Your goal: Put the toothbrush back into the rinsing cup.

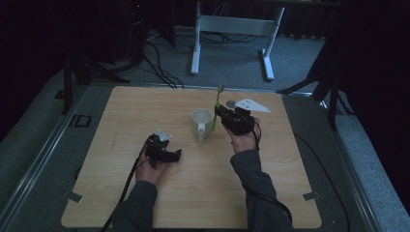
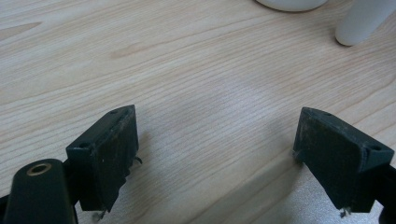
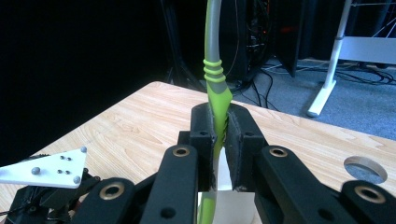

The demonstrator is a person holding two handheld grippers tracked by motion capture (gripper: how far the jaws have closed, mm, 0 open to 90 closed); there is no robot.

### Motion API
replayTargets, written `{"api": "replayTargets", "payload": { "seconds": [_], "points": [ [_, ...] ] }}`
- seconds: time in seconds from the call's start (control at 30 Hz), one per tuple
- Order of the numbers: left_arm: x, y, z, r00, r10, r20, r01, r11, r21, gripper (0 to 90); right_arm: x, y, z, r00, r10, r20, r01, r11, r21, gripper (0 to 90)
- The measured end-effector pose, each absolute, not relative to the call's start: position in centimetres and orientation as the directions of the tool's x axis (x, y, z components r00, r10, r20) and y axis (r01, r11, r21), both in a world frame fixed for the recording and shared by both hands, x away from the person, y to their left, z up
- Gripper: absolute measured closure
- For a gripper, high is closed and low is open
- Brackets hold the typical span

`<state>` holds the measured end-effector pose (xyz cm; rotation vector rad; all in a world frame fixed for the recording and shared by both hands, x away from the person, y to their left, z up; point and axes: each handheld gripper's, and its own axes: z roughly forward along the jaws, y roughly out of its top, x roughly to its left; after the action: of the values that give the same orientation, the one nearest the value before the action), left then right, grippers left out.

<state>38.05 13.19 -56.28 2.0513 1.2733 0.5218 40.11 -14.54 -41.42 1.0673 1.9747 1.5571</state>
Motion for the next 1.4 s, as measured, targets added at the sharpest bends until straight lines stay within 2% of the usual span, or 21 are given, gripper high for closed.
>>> {"api": "replayTargets", "payload": {
  "seconds": [1.4],
  "points": [
    [38.0, 13.2, -56.3, 0.447, 0.895, -0.008, 0.632, -0.309, 0.71, 14.2, 41.0, -12.6, -41.5, -0.622, 0.768, 0.151, 0.318, 0.072, 0.945, 81.8]
  ]
}}
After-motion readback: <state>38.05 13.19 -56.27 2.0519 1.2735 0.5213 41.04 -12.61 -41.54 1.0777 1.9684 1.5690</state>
